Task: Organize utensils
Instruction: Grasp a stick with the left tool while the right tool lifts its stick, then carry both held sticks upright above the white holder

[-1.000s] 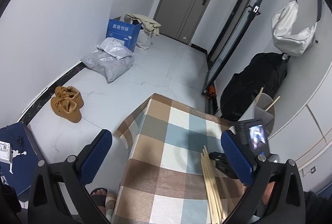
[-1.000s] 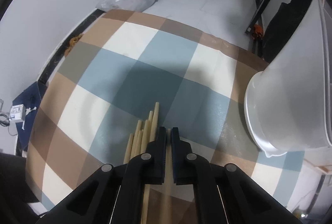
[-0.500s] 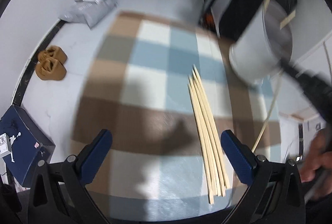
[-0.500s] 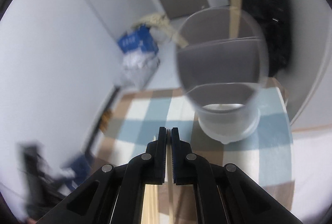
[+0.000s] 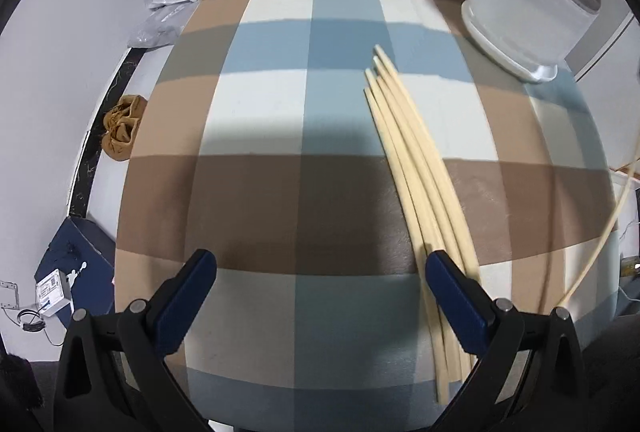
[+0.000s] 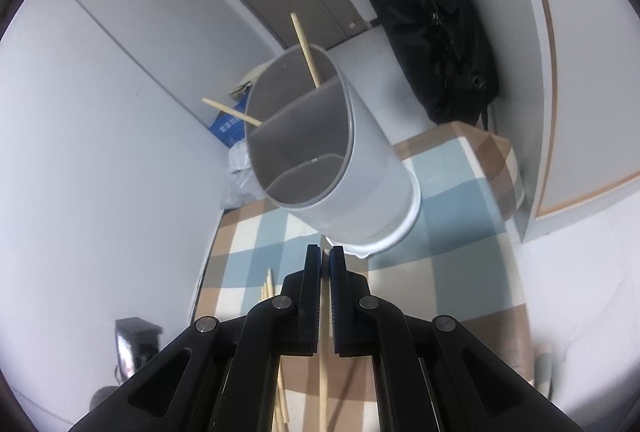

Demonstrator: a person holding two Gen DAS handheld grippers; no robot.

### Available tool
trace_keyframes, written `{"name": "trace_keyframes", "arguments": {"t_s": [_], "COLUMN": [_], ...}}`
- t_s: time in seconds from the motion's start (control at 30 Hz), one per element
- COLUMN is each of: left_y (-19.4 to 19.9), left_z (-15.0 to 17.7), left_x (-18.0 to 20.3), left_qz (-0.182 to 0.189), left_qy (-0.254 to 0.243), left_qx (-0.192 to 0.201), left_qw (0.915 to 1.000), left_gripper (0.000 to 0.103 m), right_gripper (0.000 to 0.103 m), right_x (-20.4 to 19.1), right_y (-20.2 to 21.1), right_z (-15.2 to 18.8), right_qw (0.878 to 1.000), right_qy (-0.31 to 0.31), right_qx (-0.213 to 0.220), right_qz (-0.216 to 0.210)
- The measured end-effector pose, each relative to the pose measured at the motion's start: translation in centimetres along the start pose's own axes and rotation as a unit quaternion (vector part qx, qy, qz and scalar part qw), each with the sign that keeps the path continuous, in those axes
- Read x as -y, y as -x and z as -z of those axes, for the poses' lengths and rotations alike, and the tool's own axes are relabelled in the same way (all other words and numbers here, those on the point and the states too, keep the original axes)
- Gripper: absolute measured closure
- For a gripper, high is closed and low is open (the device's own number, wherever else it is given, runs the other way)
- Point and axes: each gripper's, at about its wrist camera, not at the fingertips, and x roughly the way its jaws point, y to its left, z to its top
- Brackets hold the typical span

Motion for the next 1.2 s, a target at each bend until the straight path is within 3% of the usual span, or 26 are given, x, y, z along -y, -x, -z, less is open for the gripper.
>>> {"name": "trace_keyframes", "arguments": {"t_s": [0.33, 0.53, 0.73, 0.97, 1.03, 1.1, 1.17, 1.2], "left_y": [-0.4, -1.0, -1.1, -1.1, -0.8, -0.7, -0.5, -0.4], "left_z": [-1.5, -2.6, -3.4, -5.1, -5.3, -5.2, -4.8, -4.7], "left_x": [-0.9, 0.6, 0.1, 1.4, 1.7, 2.0, 2.5, 2.7], "left_qz": [-0.005, -0.032, -0.026, 0.007, 0.009, 0.012, 0.014, 0.012], "left_qy": [0.03, 0.01, 0.003, -0.013, -0.014, -0.024, -0.033, -0.034], "left_qx": [-0.009, -0.022, -0.025, -0.027, -0.025, -0.022, -0.02, -0.018], "left_qw": [0.9995, 0.9992, 0.9993, 0.9995, 0.9995, 0.9994, 0.9992, 0.9992], "left_gripper": [0.001, 0.001, 0.004, 0.04, 0.055, 0.085, 0.1, 0.101], "right_gripper": [0.099, 0.099, 0.099, 0.099, 0.099, 0.099, 0.099, 0.099], "right_x": [0.2, 0.2, 0.5, 0.3, 0.1, 0.0, -0.1, -0.1], "right_y": [1.1, 1.5, 1.7, 1.7, 1.7, 1.7, 1.7, 1.7], "right_z": [-0.4, -0.7, -1.0, -1.1, -1.1, -1.1, -1.1, -1.1], "right_qw": [0.999, 0.999, 0.999, 0.999, 0.999, 0.999, 0.999, 0.999], "right_qy": [-0.014, -0.013, -0.016, -0.011, -0.007, -0.004, -0.001, 0.001], "right_qx": [0.028, 0.04, 0.043, 0.042, 0.044, 0.045, 0.047, 0.048], "right_qz": [-0.007, -0.009, -0.012, -0.012, -0.011, -0.01, -0.007, -0.005]}}
